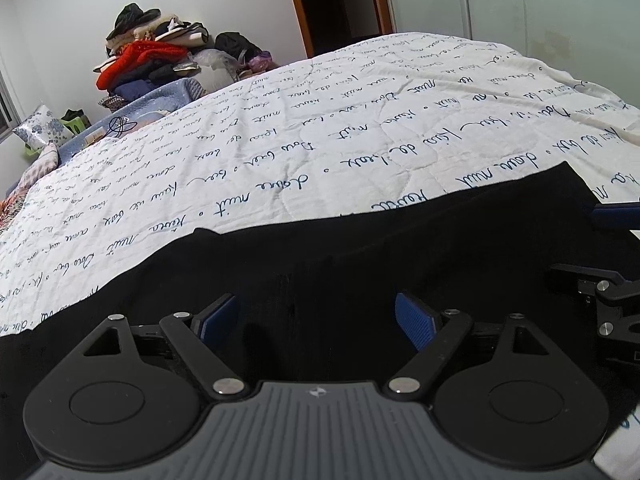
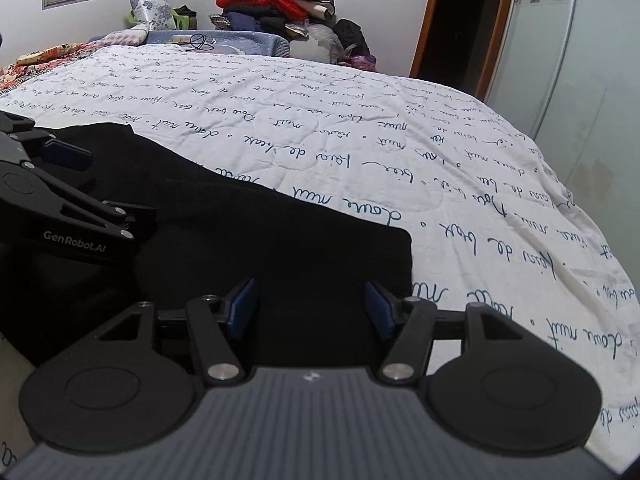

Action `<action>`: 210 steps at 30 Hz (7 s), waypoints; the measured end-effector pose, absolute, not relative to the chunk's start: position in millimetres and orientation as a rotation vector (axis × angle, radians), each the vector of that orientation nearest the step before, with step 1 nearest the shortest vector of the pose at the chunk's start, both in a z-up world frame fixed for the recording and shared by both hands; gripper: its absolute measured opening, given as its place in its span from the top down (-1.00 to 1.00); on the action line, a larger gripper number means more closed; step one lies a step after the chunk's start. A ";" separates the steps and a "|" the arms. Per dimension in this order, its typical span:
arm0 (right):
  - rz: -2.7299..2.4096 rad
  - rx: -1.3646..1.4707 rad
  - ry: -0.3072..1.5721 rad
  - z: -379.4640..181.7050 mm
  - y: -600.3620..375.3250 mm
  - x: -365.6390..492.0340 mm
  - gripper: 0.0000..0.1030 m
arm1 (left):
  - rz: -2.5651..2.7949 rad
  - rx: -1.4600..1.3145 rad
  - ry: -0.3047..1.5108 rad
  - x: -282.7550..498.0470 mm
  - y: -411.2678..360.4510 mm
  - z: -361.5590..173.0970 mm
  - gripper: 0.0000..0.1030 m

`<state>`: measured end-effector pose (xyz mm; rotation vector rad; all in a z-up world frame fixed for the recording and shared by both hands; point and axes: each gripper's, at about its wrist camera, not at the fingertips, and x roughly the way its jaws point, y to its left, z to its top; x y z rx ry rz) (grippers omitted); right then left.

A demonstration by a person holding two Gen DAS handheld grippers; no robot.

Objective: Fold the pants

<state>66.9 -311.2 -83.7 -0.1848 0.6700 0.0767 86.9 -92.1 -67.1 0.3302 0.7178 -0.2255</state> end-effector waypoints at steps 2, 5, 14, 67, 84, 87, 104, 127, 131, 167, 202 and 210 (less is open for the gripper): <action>0.067 -0.191 0.671 -83.5 -309.6 63.9 -0.22 | -0.226 0.325 0.720 79.6 -86.7 -64.9 -0.67; 0.056 -0.219 0.680 -80.6 -307.1 56.0 -0.40 | -0.212 0.332 0.676 63.0 -75.8 -57.3 -0.68; 0.015 -0.198 0.599 -53.3 -315.4 73.3 -0.88 | -0.269 0.243 0.720 97.5 -84.7 -44.6 -0.68; 0.216 -0.178 0.581 -66.5 -228.2 34.7 -0.41 | -0.139 0.232 0.752 30.7 38.8 -58.9 -0.76; 0.348 -0.334 0.523 -40.9 -153.5 102.8 -0.29 | 0.024 -0.070 0.788 52.7 157.2 -38.5 -0.76; 0.426 -0.294 0.572 -38.5 -147.5 148.3 -0.02 | 0.016 -0.102 0.780 51.3 164.2 -36.1 -0.76; 0.449 -0.144 0.703 -81.7 -139.8 255.0 0.91 | -0.058 0.160 0.765 54.3 119.0 -60.2 -0.81; 0.383 -0.423 0.457 -55.7 -71.8 97.2 -1.00 | 0.044 -0.325 0.850 29.7 245.0 -33.1 -0.83; 0.445 -0.479 0.384 -56.9 -41.2 76.0 -1.00 | 0.031 -0.508 0.892 19.7 275.9 -45.0 -0.83; 0.638 -0.899 0.212 -112.7 71.4 19.9 -1.00 | 0.372 -0.137 0.798 49.4 250.6 -40.1 -0.84; 0.770 -0.828 0.318 -101.5 87.4 58.5 0.67 | 0.450 -0.214 0.856 43.8 294.2 -47.1 -0.84; 0.727 -1.010 0.201 -126.5 100.1 44.2 0.61 | 0.346 -0.441 0.843 31.6 315.7 -44.9 -0.84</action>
